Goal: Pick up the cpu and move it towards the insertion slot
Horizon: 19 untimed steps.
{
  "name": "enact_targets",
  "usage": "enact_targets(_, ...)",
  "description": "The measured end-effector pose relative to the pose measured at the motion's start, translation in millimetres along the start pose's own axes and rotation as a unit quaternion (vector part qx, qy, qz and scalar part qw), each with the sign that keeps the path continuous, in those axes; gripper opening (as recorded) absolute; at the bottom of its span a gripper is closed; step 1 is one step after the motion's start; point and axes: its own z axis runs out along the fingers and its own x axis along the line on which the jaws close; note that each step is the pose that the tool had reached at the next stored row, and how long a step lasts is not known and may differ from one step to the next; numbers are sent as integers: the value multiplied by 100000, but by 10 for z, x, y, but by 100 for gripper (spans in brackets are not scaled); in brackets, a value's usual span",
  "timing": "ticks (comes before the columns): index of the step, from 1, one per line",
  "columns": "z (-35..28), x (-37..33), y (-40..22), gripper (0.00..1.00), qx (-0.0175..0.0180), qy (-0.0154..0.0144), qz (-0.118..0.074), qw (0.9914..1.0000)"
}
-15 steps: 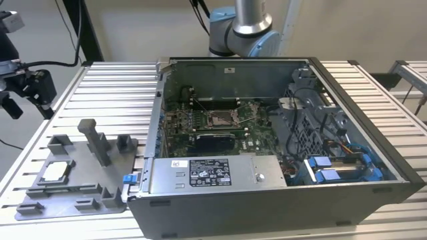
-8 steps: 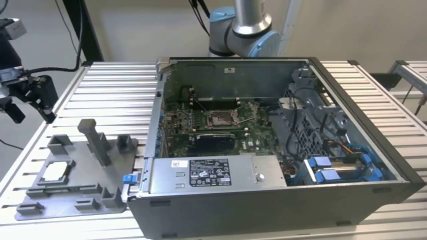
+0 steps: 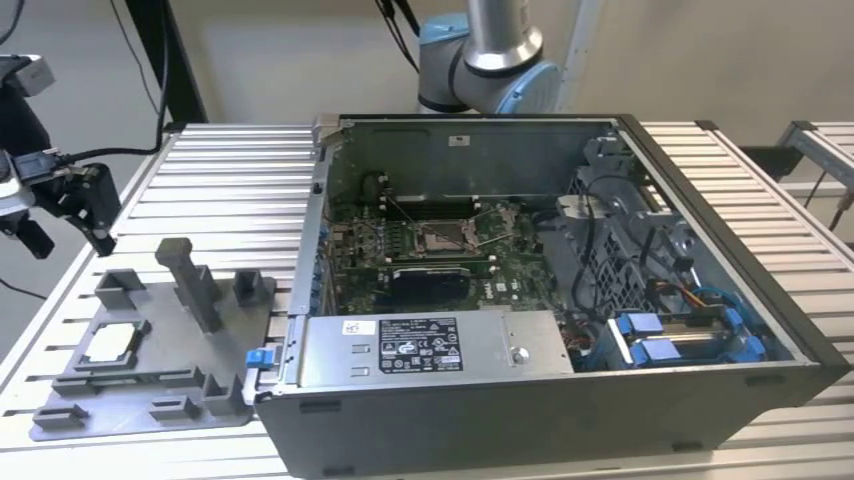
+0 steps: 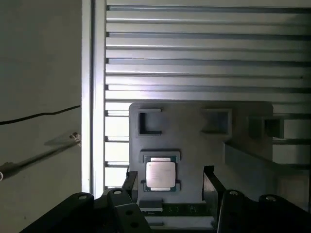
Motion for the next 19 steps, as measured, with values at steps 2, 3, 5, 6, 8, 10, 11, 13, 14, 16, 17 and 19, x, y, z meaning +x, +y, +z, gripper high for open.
enact_targets(2, 35, 13, -2, 100, -4, -9, -271, 100000)
enact_targets(3, 58, 21, -2, 100, -6, -40, -281, 100000)
enact_targets(5, 98, 31, -4, 100, -7, -102, -292, 100000)
enact_targets(6, 116, 34, -4, 100, -6, -127, -288, 100000)
enact_targets(8, 155, 41, -5, 100, -4, -175, -290, 99999)
enact_targets(10, 191, 48, -6, 100, -5, -233, -292, 99999)
enact_targets(11, 208, 51, -7, 100, -6, -263, -293, 99999)
enact_targets(13, 239, 59, -8, 100, -4, -303, -292, 99999)
enact_targets(14, 255, 63, -8, 100, -4, -321, -294, 99999)
enact_targets(16, 285, 67, -9, 100, -4, -348, -293, 99999)
enact_targets(17, 299, 69, -9, 100, -2, -359, -294, 99999)
enact_targets(19, 338, 71, -11, 100, -6, -399, -294, 99999)
